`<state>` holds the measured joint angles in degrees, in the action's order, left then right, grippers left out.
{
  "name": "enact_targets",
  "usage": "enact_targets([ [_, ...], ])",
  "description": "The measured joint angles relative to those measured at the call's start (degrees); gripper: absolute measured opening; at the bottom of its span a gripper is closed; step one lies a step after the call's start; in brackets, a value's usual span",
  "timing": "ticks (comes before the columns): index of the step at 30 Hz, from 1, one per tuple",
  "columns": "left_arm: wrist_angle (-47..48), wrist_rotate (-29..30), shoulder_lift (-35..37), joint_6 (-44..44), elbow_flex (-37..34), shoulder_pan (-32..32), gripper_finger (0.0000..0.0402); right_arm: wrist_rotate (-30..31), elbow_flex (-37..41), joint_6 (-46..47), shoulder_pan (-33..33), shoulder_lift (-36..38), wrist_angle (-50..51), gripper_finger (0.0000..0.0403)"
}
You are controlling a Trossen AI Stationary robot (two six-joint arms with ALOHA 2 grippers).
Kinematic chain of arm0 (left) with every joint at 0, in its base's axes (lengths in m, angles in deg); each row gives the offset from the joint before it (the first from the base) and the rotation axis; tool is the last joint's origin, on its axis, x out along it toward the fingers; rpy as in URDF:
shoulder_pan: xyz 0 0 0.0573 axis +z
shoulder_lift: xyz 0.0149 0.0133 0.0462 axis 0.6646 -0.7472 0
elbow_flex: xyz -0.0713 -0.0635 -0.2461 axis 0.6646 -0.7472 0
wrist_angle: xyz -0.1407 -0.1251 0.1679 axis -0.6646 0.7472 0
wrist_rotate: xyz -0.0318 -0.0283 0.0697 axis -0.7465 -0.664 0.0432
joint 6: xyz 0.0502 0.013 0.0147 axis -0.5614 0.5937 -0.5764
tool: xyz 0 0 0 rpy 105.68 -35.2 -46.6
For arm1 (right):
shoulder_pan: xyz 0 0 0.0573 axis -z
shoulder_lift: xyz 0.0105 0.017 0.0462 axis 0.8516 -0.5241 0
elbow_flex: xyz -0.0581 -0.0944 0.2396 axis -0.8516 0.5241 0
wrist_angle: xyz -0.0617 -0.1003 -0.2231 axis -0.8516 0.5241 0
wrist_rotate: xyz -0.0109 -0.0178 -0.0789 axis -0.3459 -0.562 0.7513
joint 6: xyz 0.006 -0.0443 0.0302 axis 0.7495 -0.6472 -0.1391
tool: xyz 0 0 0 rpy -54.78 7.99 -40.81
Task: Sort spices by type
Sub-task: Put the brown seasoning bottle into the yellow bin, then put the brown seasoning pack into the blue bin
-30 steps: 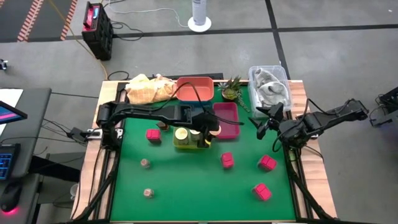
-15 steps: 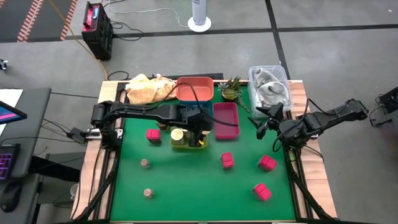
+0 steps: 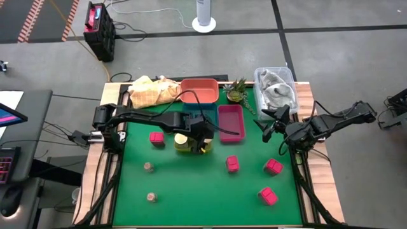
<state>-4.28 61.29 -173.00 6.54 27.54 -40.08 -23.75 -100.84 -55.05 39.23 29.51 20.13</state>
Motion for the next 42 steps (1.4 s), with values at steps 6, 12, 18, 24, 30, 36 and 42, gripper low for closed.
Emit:
enact_targets([
  [6,0.72,0.21,0.02,1.51,-0.27,0.04,0.0317,-0.01,0.0,0.0,0.0,0.0,-0.07,0.0327],
  [12,2.68,1.7,0.46,-0.42,2.45,0.02,0.0319,-0.02,0.0,-0.01,0.0,0.0,-0.07,0.0327],
  [18,6.37,3.95,6.24,-1.52,5.94,0.02,0.0319,-0.02,0.0,-0.02,0.0,-0.01,-0.04,0.0327],
  [24,20.35,7.14,14.51,3.38,5.07,2.31,0.032,-0.17,0.0,-0.87,0.0,-0.51,-0.14,0.0327],
  [30,24.88,7.26,20.09,8.61,-3.21,5.32,0.032,-0.2,0.07,-1.7,0.02,-2.06,-2.36,0.0327],
  [36,24.79,7.62,21.5,8.88,-11.24,6.54,0.032,-0.2,0.04,-3.06,0.02,-3.02,-4.62,0.0327],
  [42,25.53,10.7,21.44,8.55,-15.48,8.18,0.032,-0.22,0.04,-3.9,0.04,-3.02,-4.64,0.0327],
])
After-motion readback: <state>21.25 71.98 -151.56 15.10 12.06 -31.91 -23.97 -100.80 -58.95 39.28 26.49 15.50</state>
